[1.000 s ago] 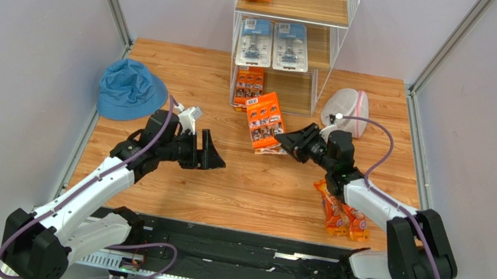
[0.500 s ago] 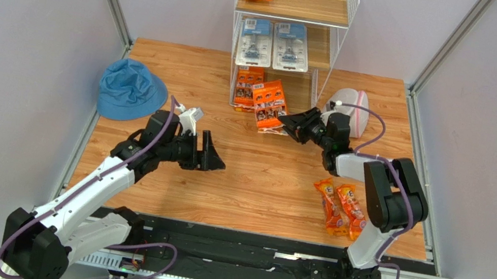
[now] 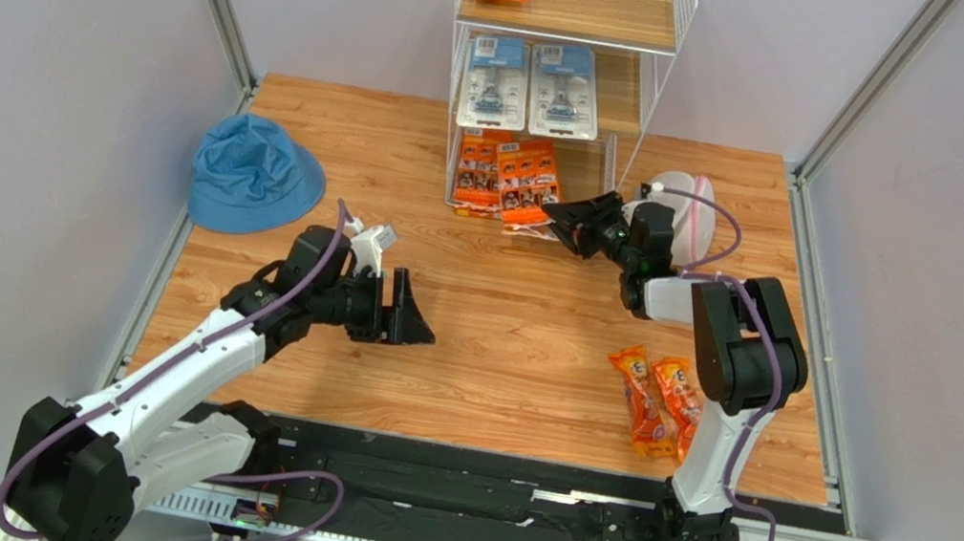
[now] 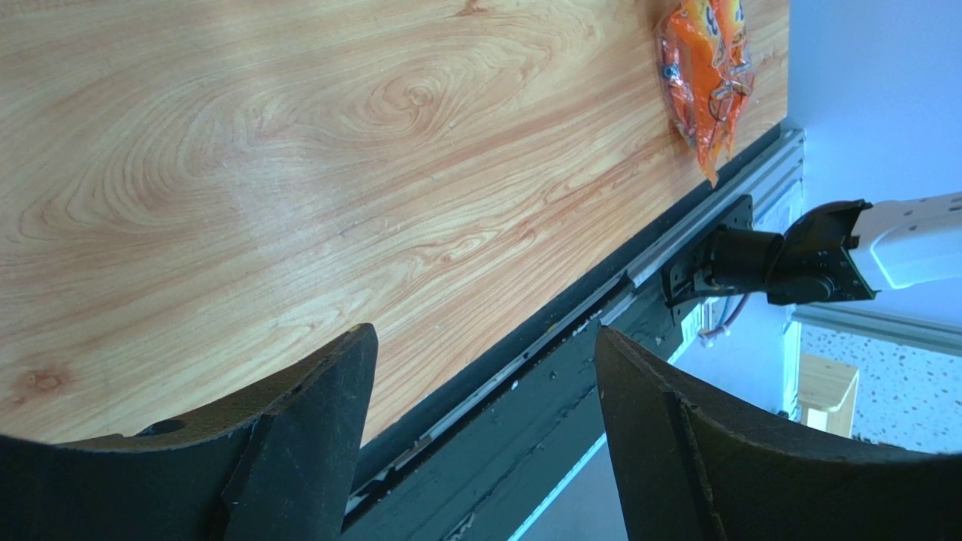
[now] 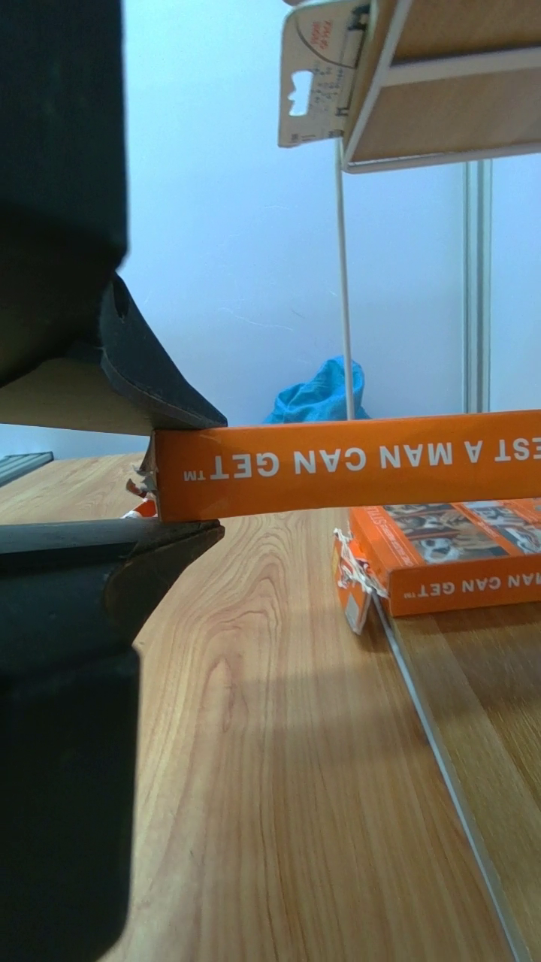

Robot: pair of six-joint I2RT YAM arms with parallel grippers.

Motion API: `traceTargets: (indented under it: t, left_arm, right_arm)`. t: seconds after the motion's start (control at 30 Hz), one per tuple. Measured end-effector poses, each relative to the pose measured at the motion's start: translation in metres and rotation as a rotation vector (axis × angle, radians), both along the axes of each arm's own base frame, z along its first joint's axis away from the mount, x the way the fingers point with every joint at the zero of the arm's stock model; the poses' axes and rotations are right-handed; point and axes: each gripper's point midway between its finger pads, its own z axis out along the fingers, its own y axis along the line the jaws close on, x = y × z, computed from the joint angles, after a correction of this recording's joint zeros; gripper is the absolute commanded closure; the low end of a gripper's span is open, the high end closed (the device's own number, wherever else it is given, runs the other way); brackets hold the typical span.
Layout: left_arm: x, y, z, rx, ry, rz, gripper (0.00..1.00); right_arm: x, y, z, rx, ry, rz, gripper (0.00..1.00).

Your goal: Place and organize the shaving razors onto the shelf

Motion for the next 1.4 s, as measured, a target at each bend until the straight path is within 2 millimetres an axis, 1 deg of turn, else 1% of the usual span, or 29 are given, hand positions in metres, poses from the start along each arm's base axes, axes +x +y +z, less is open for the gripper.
traceTargets:
  t: [0.13, 0.47, 0.7, 0.87, 1.0, 1.27, 1.4]
  left_arm:
    - [-0.002, 0.0, -0.001, -0.003, 0.0, -0.003, 0.21]
    - [-0.002, 0.0, 0.0, -0.011, -0.011, -0.006, 0.21]
    - [-0.004, 0.0, 0.0, -0.014, -0.013, -0.008, 0.21]
    - [-0.005, 0.001, 0.0, -0.016, -0.017, -0.008, 0.21]
    - [-0.007, 0.001, -0.003, -0.018, -0.007, -0.006, 0.21]
    - [-0.008, 0.0, -0.002, -0.026, -0.007, -0.009, 0.21]
    - [-0.008, 0.0, -0.001, -0.027, -0.006, -0.01, 0.21]
  right_arm:
    - [0.008, -0.003, -0.007, -0.006, 0.015, -0.03, 1.0]
    - [0.023, -0.019, -0.011, -0.009, 0.029, -0.112, 1.0]
    - [0.029, -0.023, -0.031, -0.02, 0.091, -0.149, 0.98]
    - [0.036, -0.023, -0.039, -0.032, 0.124, -0.159, 0.97]
    - [0.043, -0.021, -0.041, -0.035, 0.131, -0.159, 0.95]
    - [0.049, -0.019, -0.046, -0.036, 0.138, -0.157, 0.91]
    - [0.05, -0.018, -0.045, -0.036, 0.137, -0.154, 0.89]
